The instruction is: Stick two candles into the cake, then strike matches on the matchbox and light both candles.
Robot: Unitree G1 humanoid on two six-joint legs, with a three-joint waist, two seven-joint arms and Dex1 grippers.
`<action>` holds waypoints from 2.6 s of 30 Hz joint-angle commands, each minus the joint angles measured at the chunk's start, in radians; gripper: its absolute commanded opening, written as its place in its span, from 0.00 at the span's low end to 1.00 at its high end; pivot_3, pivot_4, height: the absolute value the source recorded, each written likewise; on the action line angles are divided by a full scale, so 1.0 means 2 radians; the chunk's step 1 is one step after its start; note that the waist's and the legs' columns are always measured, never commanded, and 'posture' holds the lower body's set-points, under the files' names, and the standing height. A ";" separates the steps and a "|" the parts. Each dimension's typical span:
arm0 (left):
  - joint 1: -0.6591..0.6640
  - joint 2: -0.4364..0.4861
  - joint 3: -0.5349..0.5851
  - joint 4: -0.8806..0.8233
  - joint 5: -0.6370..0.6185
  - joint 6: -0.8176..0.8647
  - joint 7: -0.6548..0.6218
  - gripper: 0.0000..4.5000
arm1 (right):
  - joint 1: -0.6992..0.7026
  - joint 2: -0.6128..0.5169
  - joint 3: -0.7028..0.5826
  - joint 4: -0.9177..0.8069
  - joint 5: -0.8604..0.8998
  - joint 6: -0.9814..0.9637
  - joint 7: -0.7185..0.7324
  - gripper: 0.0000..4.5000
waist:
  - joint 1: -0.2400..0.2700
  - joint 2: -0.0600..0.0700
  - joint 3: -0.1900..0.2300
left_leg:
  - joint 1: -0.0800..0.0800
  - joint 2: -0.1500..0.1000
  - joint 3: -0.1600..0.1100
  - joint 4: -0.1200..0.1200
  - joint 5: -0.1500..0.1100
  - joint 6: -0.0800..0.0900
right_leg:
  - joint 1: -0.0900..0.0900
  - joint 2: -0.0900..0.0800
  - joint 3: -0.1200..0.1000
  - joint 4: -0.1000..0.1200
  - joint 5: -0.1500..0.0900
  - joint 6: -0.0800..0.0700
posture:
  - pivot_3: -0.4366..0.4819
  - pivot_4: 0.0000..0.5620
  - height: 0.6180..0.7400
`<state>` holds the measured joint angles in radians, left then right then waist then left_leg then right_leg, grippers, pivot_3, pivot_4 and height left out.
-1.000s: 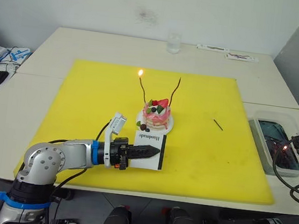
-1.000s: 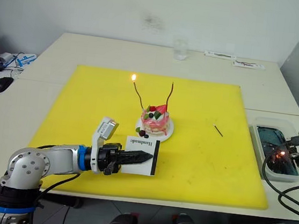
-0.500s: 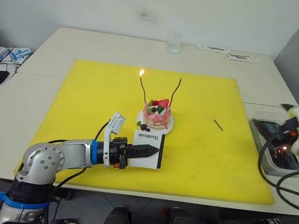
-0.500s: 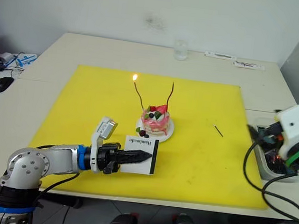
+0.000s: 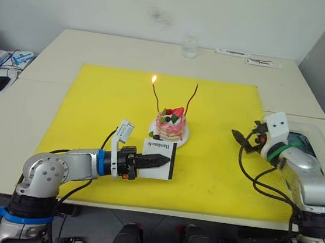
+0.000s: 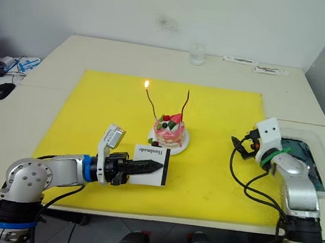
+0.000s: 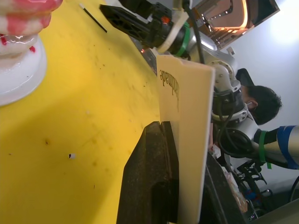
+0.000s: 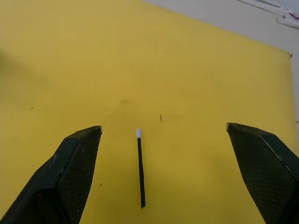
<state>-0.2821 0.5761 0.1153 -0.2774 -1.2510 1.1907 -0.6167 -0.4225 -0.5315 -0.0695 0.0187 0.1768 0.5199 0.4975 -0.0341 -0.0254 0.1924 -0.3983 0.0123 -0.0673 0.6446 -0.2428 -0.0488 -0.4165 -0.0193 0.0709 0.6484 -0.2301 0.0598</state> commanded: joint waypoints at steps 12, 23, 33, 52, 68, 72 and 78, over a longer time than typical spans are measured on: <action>0.007 0.011 0.022 -0.026 -0.018 -0.003 0.011 0.00 | -0.008 0.027 0.005 0.044 -0.024 0.005 -0.031 0.55 | 0.000 0.000 0.000 | 0.000 0.000 0.000 0.000 0.000 0.000 | 0.001 0.000 0.000 0.000 0.000 0.000 | 0.48 0.27 1.00; 0.004 0.012 0.023 -0.024 -0.014 -0.004 0.008 0.00 | 0.016 0.026 0.001 -0.015 -0.019 0.065 -0.042 0.00 | 0.002 0.000 0.000 | 0.000 0.000 -0.001 0.000 0.000 0.000 | 0.001 0.000 -0.001 0.000 0.000 0.000 | 0.48 0.27 1.00; 0.006 0.018 0.028 -0.025 -0.016 -0.002 0.008 0.00 | 0.090 0.015 0.006 -0.220 0.031 0.164 -0.017 0.00 | 0.001 0.000 0.000 | 0.000 0.000 -0.002 0.000 0.000 0.000 | 0.001 0.000 -0.002 0.000 0.000 0.000 | 0.48 0.27 1.00; 0.000 0.022 0.022 -0.020 -0.014 0.003 0.003 0.00 | 0.130 0.038 0.024 -0.249 0.026 0.148 -0.039 0.35 | 0.000 0.000 0.000 | 0.000 0.000 -0.002 0.000 0.000 0.000 | 0.001 0.000 -0.002 0.000 -0.001 -0.001 | 0.48 0.27 1.00; -0.001 0.022 0.023 -0.020 -0.017 0.004 0.005 0.00 | 0.167 0.037 0.006 -0.227 0.035 0.047 -0.024 0.52 | 0.000 0.000 0.000 | 0.000 0.000 -0.002 0.000 0.000 0.000 | 0.001 0.000 -0.001 0.000 -0.001 -0.002 | 0.48 0.27 1.00; -0.002 0.022 0.022 -0.020 -0.017 0.005 0.005 0.00 | 0.166 0.035 0.014 -0.204 0.025 0.036 -0.028 0.52 | 0.000 0.000 0.000 | 0.000 0.000 -0.002 0.000 0.000 0.000 | 0.001 0.000 -0.001 0.000 -0.001 -0.002 | 0.48 0.27 1.00; -0.001 0.023 0.023 -0.020 -0.017 0.005 0.005 0.00 | 0.164 0.042 0.018 -0.184 0.016 0.026 -0.033 0.49 | 0.000 0.000 0.000 | 0.000 0.000 -0.002 0.000 0.000 0.000 | 0.001 0.000 -0.001 0.000 -0.001 -0.002 | 0.48 0.27 1.00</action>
<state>-0.2731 0.6122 0.1462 -0.3014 -1.2607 1.1985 -0.6000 -0.0881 -0.4497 -0.0320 -0.3450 0.2175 0.5933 0.4386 -0.0331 -0.0254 0.1924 -0.3979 0.0122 -0.0710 0.6450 -0.2427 -0.0486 -0.4148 -0.0191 0.0682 0.6484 -0.2325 0.0562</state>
